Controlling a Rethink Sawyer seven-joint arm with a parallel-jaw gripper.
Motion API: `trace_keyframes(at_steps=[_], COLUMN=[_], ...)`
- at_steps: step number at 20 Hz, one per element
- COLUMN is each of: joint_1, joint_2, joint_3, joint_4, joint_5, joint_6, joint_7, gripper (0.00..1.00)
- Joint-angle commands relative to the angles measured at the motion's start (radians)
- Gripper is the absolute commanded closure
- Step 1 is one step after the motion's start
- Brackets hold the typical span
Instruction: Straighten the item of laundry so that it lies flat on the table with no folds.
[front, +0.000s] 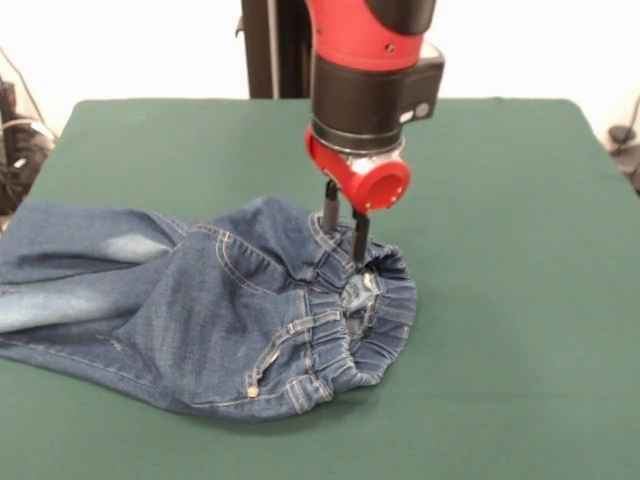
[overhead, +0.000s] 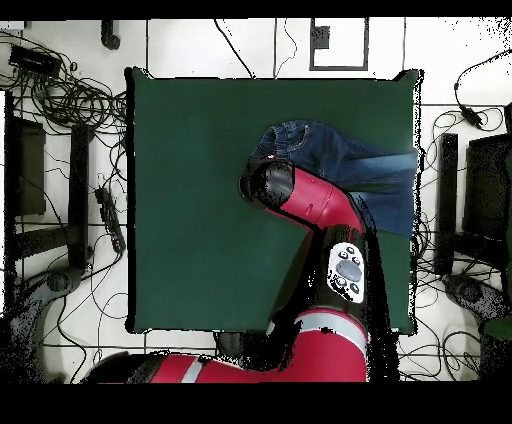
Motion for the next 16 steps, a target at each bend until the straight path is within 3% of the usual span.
trace_keyframes(at_steps=[1, 6, 16], joint_1=[0.016, -0.035, -0.083], joint_2=[0.112, 0.130, 0.152], joint_3=[0.094, 0.170, 0.231], joint_4=[-0.002, 0.010, 0.025], joint_5=[-0.010, 0.018, 0.030], joint_6=[-0.101, -0.089, -0.035], joint_7=[0.103, 0.077, 0.075], gripper=[0.00, 0.00, 0.00])
